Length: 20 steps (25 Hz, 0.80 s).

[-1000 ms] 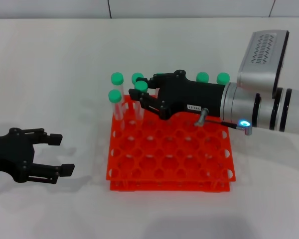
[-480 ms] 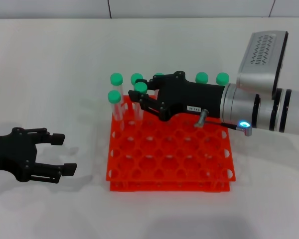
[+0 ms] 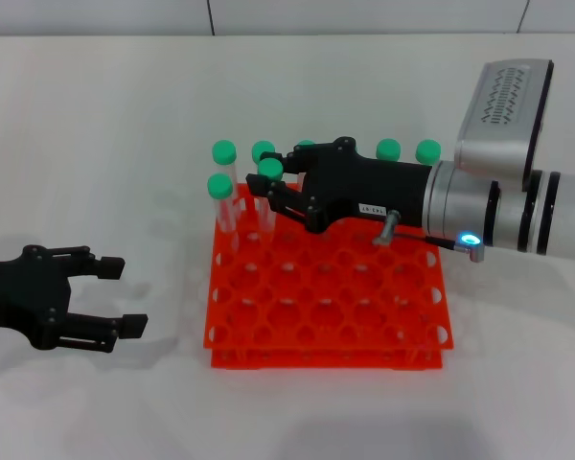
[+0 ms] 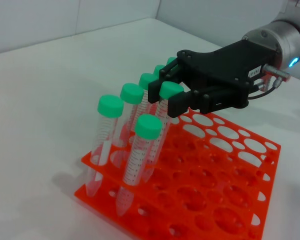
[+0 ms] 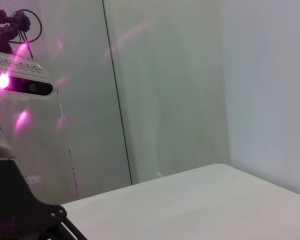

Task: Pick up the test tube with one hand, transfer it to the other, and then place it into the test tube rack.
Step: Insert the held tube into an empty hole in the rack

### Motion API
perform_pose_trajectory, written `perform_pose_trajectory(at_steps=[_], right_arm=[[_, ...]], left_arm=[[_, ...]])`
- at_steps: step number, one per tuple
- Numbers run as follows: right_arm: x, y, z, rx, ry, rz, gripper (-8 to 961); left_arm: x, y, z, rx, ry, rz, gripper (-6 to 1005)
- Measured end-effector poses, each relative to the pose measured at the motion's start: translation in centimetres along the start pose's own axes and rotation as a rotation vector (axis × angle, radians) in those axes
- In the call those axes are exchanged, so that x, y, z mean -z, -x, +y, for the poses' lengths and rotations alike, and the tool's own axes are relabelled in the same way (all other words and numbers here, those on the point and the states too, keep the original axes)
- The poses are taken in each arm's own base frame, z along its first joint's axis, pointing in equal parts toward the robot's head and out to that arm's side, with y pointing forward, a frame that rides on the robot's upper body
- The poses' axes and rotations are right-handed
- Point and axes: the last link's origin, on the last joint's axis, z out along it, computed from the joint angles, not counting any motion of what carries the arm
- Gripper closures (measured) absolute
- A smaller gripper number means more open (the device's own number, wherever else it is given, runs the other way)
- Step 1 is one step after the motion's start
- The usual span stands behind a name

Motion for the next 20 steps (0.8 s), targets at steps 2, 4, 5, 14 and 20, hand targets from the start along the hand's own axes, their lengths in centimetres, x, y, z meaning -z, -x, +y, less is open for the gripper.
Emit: perform_pose_trajectory(at_steps=[2, 4, 5, 14, 20], right_arm=[[-0.02, 0.02, 0.0, 0.0, 0.001, 0.0, 640], [-0.04, 0.04, 0.01, 0.001, 0.002, 0.0, 640], [-0.05, 0.05, 0.02, 0.001, 0.002, 0.0, 640], [-0.06, 0.15, 0.1, 0.003, 0.011, -0.003, 638], [-0.21, 0.37, 0.1, 0.003, 0.017, -0.005, 637]], left_arm=[[0.0, 0.0, 0.0, 0.0, 0.0, 0.0, 110], [-0.02, 0.0, 0.01, 0.0, 0.0, 0.001, 110], [-0.02, 0.0, 0.01, 0.001, 0.0, 0.002, 110], [-0.04, 0.0, 0.02, -0.005, 0.0, 0.002, 110], [-0.03, 0.0, 0.01, -0.01, 0.0, 0.003, 111]])
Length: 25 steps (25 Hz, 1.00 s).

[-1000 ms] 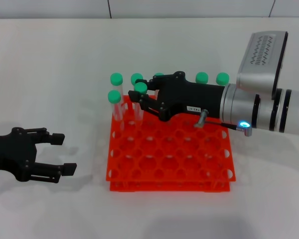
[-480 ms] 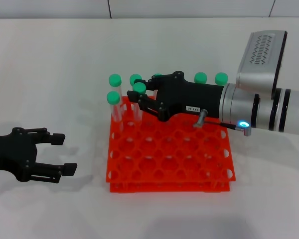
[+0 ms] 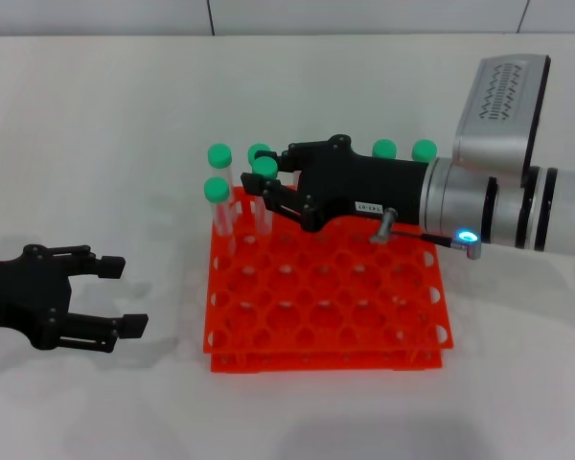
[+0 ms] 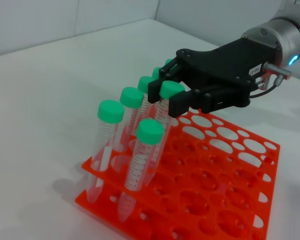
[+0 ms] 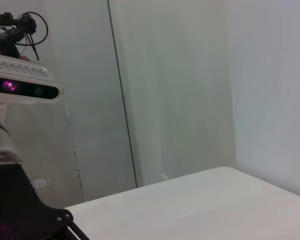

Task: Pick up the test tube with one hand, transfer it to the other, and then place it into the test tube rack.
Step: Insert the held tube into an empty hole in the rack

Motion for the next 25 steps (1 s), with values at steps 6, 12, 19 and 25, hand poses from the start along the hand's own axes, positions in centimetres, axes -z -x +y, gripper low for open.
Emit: perform_pose_trajectory(at_steps=[6, 12, 19, 25], right_arm=[[0.02, 0.02, -0.07, -0.001, 0.0, 0.002, 636], [0.03, -0.02, -0.07, -0.002, -0.001, 0.002, 635], [0.04, -0.04, -0.07, -0.003, 0.0, 0.003, 634], [0.05, 0.01, 0.06, 0.0, 0.01, -0.001, 576]], left_arm=[[-0.02, -0.07, -0.02, -0.003, 0.0, 0.0, 111], [-0.04, -0.22, -0.09, -0.006, 0.0, 0.002, 111], [-0.06, -0.29, -0.12, -0.008, 0.0, 0.002, 111], [-0.07, -0.31, -0.14, -0.009, -0.001, 0.002, 111]])
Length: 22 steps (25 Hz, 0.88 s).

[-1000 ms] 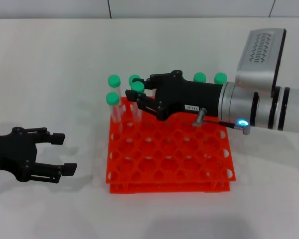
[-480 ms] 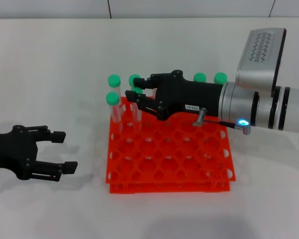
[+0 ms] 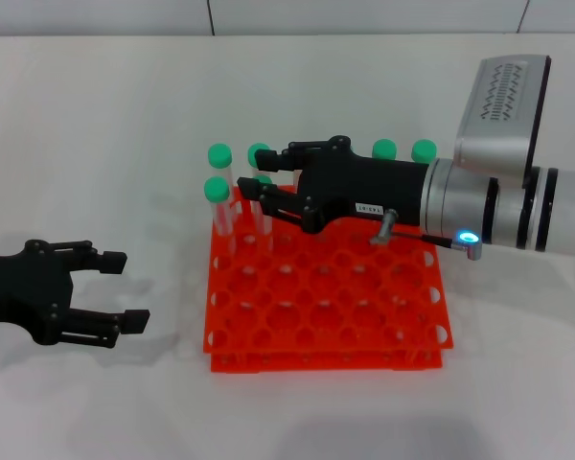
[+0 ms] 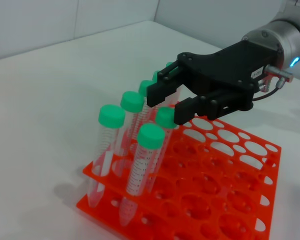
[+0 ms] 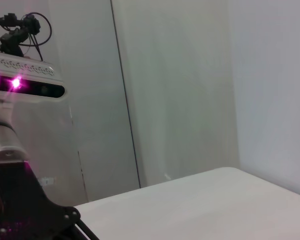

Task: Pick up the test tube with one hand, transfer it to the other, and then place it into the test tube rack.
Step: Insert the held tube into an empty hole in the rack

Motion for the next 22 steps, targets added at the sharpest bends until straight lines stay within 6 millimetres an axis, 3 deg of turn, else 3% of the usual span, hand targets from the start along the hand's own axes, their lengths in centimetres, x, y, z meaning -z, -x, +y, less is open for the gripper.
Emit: perform_pose_trajectory(at_steps=[3, 12, 20, 22], right_arm=[[0.0, 0.1, 0.0, 0.001, 0.003, -0.002, 572], [1.2, 1.0, 0.6, -0.009, 0.064, -0.068, 439], [5.5, 2.0, -0.8, -0.013, 0.007, -0.101, 384], [6.9, 2.0, -1.2, -0.009, -0.018, -0.101, 304]], left_arm=[[0.0, 0.0, 0.0, 0.0, 0.0, 0.0, 111], [0.3, 0.0, -0.1, -0.008, -0.01, 0.012, 111], [0.8, -0.4, -0.1, -0.014, -0.027, 0.072, 112], [0.9, -0.6, -0.1, -0.014, -0.029, 0.092, 112]])
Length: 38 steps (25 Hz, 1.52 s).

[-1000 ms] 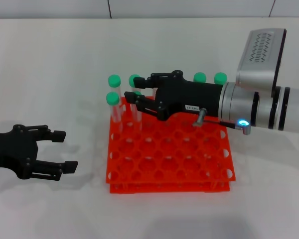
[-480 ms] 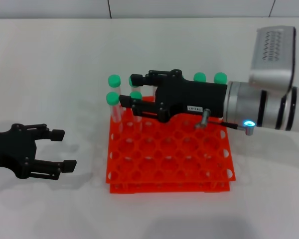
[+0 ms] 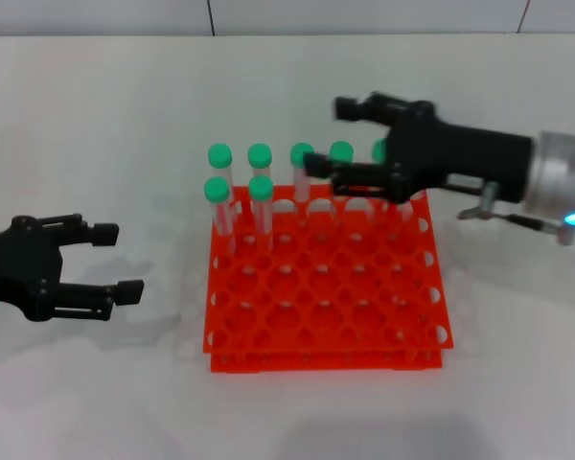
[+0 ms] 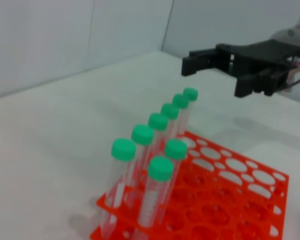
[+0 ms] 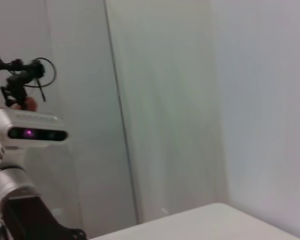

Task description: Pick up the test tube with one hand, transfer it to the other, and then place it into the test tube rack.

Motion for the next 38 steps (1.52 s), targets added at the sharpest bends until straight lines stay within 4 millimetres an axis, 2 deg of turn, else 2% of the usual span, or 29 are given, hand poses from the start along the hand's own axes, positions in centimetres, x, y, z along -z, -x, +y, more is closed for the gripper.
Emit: perform_pose_trajectory(at_steps=[3, 8, 18, 20, 30, 38], right_arm=[[2.3, 0.3, -0.7, 0.002, -0.048, 0.002, 183], [5.0, 0.4, -1.9, -0.006, -0.085, 0.043, 86], [10.1, 0.1, -2.5, -0.009, -0.052, 0.157, 92], [10.5, 0.0, -2.6, -0.01, -0.055, 0.164, 92], [10.3, -0.1, -2.1, 0.001, -0.019, 0.177, 91], [8.6, -0.2, -1.5, 0.018, 0.031, 0.19, 92]], left_arm=[[0.0, -0.5, 0.0, 0.001, 0.001, 0.032, 112], [-0.1, -1.2, 0.2, 0.011, 0.004, 0.097, 112], [-0.8, -2.4, 0.6, 0.026, 0.02, 0.212, 112], [-0.9, -2.5, 0.6, 0.027, 0.024, 0.224, 112], [-0.7, -2.7, 0.6, 0.031, 0.025, 0.245, 111], [-0.4, -2.8, 0.4, 0.022, 0.016, 0.241, 111]])
